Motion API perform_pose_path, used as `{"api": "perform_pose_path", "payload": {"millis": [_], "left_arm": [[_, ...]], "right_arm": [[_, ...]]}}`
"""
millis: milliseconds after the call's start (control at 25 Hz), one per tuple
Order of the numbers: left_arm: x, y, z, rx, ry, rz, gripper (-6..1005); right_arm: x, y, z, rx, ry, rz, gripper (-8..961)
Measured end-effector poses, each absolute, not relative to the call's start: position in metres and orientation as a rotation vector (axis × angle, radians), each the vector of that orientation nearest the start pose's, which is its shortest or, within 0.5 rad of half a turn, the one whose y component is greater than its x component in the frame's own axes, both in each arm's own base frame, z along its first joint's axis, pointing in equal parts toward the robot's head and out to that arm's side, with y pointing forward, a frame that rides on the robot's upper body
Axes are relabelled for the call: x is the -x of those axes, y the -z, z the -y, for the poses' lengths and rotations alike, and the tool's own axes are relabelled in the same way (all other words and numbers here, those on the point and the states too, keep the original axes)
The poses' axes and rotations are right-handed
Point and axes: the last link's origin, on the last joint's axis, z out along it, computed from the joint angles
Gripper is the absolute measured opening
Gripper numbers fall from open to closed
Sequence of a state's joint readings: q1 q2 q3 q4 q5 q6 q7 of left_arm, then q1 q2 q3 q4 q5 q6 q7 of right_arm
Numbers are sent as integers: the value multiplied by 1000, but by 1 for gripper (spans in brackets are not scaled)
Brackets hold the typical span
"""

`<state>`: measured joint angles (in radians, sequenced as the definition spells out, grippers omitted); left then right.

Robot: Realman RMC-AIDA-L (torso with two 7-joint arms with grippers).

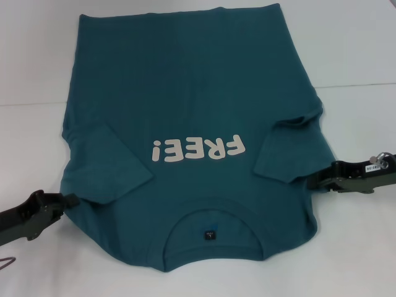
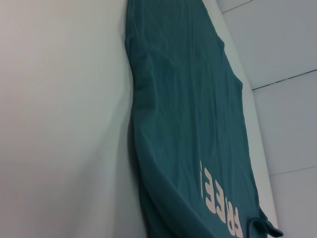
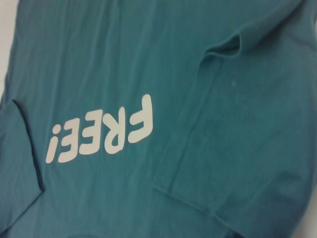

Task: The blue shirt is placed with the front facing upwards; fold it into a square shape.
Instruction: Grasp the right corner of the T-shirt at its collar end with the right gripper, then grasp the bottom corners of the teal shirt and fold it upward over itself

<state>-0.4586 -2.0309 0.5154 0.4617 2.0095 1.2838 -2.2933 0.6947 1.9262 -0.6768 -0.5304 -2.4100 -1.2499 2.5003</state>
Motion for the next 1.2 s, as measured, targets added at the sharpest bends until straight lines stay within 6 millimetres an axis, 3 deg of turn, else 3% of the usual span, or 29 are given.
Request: {"api": "perform_pose_path", "payload": {"millis": [400,600,960,1200], "left_arm": [[341,-6,-324,-2102,-1088,-2466,47],[341,-5,-320,-2123,-1031,-2448,47],[346,-17,-305,-2238,-703,-2390,49],[346,-18,-295,-2258,-566,-2348,49]], "right_arm": [[-312,-36,-385,2041,-226,-1875,175],[-317,-44,-379,2056,-170,-1887,21],[-332,-76,-358,2074,-73,-1916,22],[-335,-81,-347,2115,-2,-1932,23]]}}
